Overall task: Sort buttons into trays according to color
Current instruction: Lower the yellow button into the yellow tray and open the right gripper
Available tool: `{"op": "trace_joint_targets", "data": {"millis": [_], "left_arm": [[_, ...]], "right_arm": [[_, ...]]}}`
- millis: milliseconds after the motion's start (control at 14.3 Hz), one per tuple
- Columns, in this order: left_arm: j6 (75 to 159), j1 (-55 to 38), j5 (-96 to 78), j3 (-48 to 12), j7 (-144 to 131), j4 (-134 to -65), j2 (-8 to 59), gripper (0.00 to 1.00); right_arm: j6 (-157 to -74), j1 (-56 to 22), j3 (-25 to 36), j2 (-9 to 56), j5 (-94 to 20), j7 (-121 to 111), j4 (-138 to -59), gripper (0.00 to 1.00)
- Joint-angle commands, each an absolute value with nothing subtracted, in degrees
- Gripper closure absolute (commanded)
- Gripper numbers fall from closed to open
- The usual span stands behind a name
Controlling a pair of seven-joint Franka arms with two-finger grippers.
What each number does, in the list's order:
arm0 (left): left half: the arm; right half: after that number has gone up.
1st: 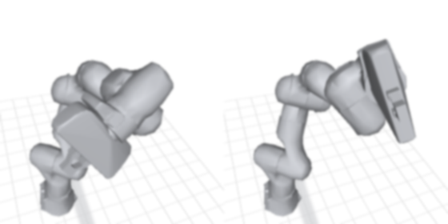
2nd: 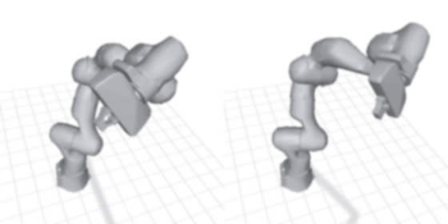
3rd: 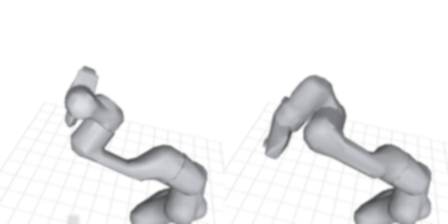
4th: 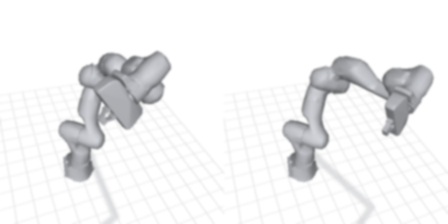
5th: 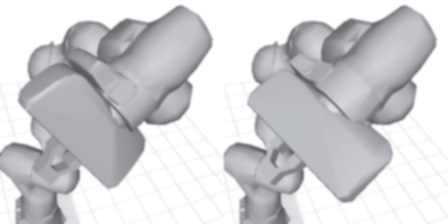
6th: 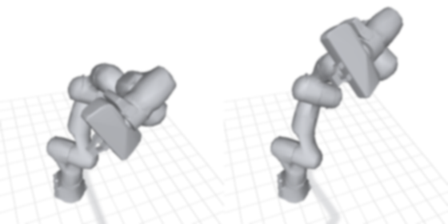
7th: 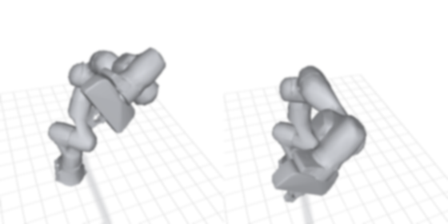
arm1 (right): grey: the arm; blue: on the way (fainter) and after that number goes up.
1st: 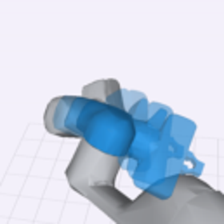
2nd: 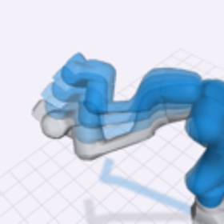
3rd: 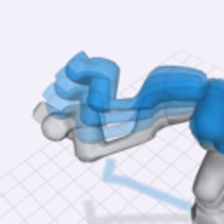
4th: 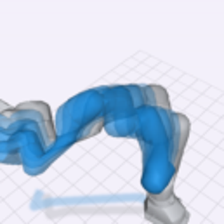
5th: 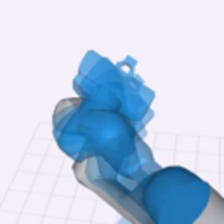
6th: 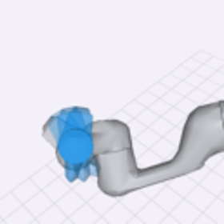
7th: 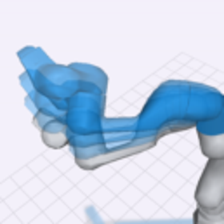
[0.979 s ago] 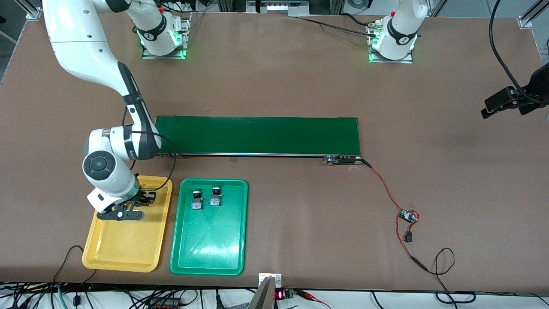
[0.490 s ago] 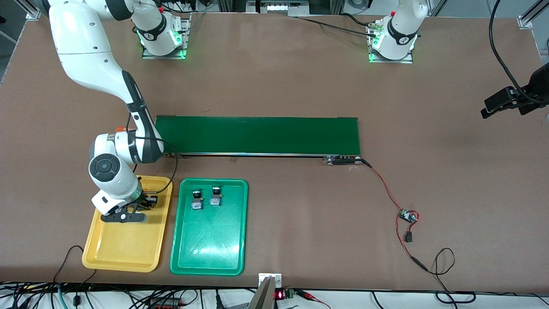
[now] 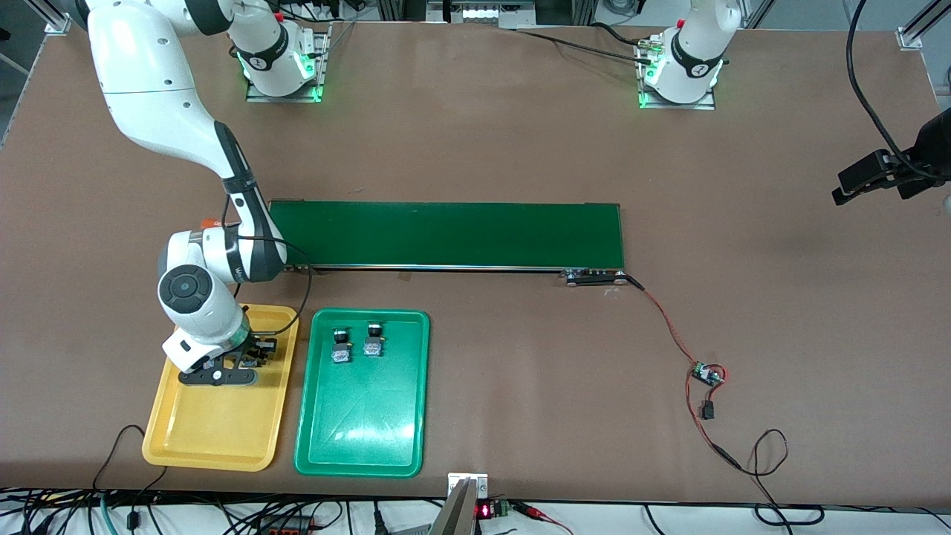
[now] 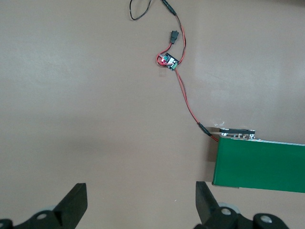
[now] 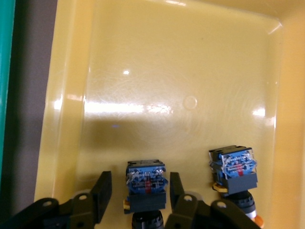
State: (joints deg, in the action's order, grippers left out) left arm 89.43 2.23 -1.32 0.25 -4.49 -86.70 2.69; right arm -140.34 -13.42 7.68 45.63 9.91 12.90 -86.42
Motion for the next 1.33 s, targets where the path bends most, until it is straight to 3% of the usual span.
{"op": "trace_joint_targets", "data": {"millis": [0,140,699,1259], "left_arm": [[89.91,2.37,-2.29,0.09,-4.75,-87.63,1.67,0.00],[89.91,2.37,-2.29,0.09,-4.75,-87.63,1.67,0.00],[89.91,2.20,-2.29,-0.17,-4.75,-87.54,1.67,0.00],[89.56,2.02,-2.11,-0.26,-4.83,-87.80,1.84,0.00]], "right_arm": [[-140.36,-13.80,8.09,45.88,9.14,12.13,-85.61,0.13],[-139.75,-14.23,8.09,44.92,8.88,12.13,-85.61,0.00],[-115.25,-13.10,5.98,29.29,2.02,11.69,-85.25,0.00],[-97.41,-1.78,-4.12,11.27,2.02,8.45,-87.27,0.00]]}}
